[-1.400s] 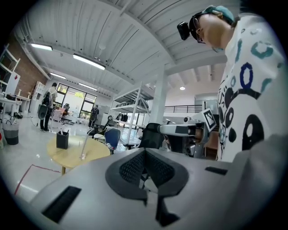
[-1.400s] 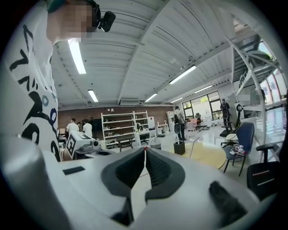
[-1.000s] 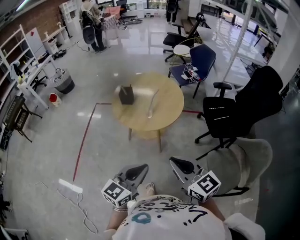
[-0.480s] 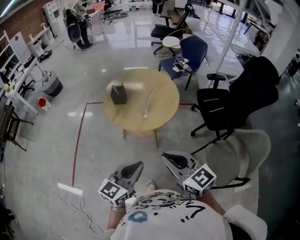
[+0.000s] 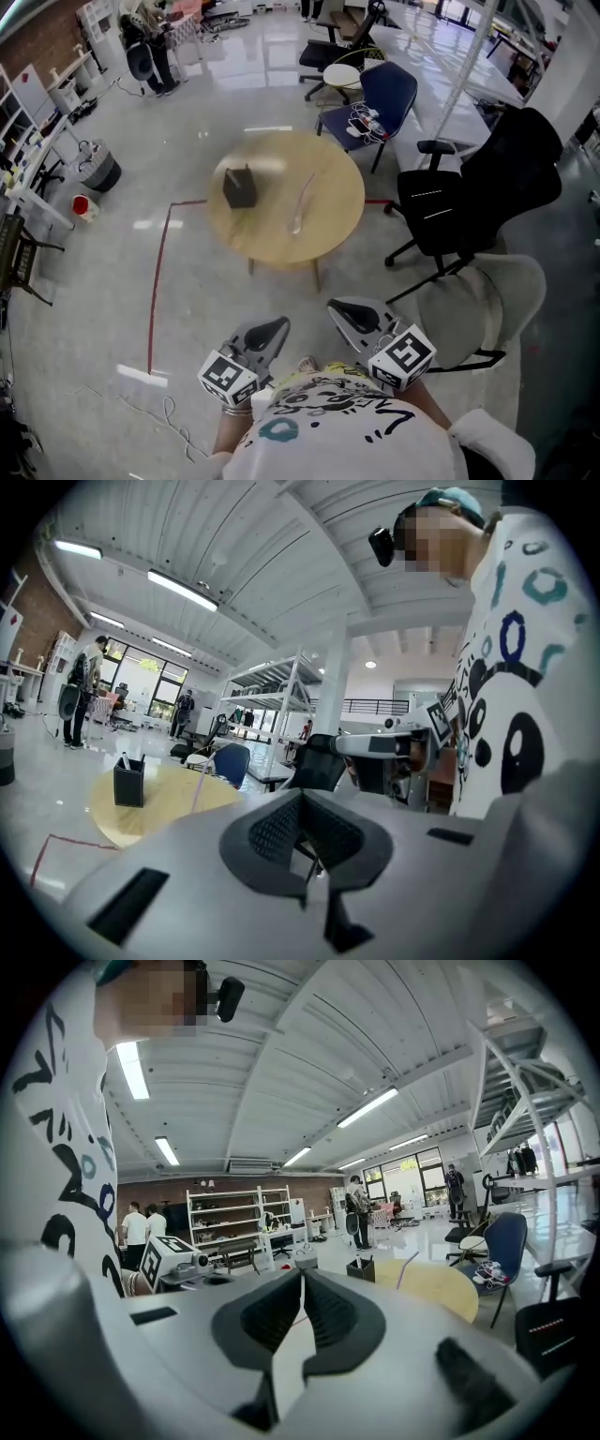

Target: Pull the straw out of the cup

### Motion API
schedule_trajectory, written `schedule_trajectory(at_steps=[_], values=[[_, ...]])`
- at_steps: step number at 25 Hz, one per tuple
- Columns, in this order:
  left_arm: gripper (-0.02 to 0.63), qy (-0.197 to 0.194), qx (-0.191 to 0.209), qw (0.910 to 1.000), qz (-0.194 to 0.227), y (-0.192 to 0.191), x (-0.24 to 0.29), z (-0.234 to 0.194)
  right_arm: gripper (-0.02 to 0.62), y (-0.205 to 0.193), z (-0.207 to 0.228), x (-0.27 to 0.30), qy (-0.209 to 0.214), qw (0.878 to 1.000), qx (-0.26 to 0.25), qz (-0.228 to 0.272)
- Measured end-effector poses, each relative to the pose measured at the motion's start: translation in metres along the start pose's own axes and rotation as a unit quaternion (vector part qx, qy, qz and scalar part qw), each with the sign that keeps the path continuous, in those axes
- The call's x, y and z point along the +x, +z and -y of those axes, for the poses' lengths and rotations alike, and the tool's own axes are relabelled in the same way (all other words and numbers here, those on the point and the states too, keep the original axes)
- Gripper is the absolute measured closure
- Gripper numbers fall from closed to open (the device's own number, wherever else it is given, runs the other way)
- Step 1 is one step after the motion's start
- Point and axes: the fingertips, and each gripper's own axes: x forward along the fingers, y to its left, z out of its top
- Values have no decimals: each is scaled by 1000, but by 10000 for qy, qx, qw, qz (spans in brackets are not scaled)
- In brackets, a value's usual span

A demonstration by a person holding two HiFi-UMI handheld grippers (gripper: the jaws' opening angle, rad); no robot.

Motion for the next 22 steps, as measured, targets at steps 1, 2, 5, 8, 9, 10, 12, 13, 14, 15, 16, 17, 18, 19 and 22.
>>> schedule_trajectory(at_steps=[1, 2, 5, 8, 9, 10, 12, 13, 14, 15, 16, 17, 18, 19, 22], values=[[591, -11, -1, 10000, -7, 1, 1, -3, 568, 0, 2, 2, -42, 10000, 23, -6], [591, -17, -7, 10000, 0, 2, 3, -7, 568, 0, 5, 4, -76, 10000, 46, -12], [591, -22, -51, 10000, 15, 3, 9, -16, 568, -5, 16, 7, -144, 9999, 81, -43], [591, -49, -90, 9999, -65, -1, 18, -27, 568, -9, 33, 14, -216, 9996, 124, -134], [591, -43, -88, 9999, -50, 2, 23, -31, 568, -9, 40, 17, -230, 9995, 145, -153], [591, -31, -96, 9999, -39, 5, 27, -35, 568, -8, 47, 21, -237, 9995, 158, -161], [591, 38, -147, 9999, -62, 4, 34, -48, 568, -5, 61, 31, -226, 9995, 144, -171], [591, 103, -161, 9998, -54, 5, 38, -56, 568, -2, 69, 36, -206, 9996, 110, -184], [591, 177, -154, 9997, -27, 8, 43, -65, 568, 1, 78, 43, -175, 9996, 61, -196], [591, 237, -133, 9996, -5, 12, 49, -74, 568, 5, 87, 49, -136, 9997, 8, -202], [591, 279, -115, 9995, 6, 17, 56, -83, 568, 10, 97, 55, -95, 9997, -38, -205], [591, 314, -102, 9995, 11, 22, 64, -92, 568, 14, 108, 61, -57, 9997, -69, -213], [591, 349, -82, 9994, 13, 26, 72, -101, 568, 18, 118, 67, -19, 9997, -88, -221], [591, 390, -54, 9992, 16, 31, 80, -110, 568, 21, 128, 73, 20, 9997, -96, -227], [591, 552, -39, 9985, 60, 45, 99, -137, 568, 30, 153, 95, 140, 9996, -83, -246]])
